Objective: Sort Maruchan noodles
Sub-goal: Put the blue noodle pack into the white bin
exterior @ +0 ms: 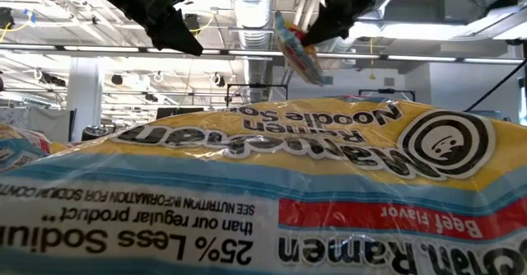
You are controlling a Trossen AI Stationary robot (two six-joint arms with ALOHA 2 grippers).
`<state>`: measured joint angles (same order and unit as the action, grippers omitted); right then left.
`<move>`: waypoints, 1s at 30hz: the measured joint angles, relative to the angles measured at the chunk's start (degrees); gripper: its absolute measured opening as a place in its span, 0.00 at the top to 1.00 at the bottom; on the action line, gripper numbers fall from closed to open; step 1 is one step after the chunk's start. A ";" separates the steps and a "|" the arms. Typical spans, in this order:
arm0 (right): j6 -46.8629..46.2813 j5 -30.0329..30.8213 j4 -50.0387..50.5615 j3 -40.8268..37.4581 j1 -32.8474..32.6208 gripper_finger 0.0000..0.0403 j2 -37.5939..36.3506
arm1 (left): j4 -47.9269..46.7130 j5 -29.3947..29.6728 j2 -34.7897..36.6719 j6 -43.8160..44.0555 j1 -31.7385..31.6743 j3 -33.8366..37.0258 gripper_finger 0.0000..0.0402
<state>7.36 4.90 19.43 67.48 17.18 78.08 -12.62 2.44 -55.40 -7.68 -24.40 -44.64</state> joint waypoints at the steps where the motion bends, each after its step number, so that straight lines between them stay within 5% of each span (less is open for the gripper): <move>1: 0.81 0.09 -1.63 0.00 1.07 0.99 0.00 | 0.00 0.23 0.00 0.00 0.00 0.00 0.72; 16: 5.37 12.78 -21.38 0.02 11.03 0.99 0.09 | 0.02 1.27 0.00 0.27 0.00 0.00 0.72; 30: 3.22 26.11 -31.72 0.07 9.90 0.99 13.54 | 0.02 1.28 0.00 0.45 0.01 0.00 0.72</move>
<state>10.58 31.01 -12.29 67.55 27.08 91.63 -12.60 3.72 -55.40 -7.23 -24.40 -44.64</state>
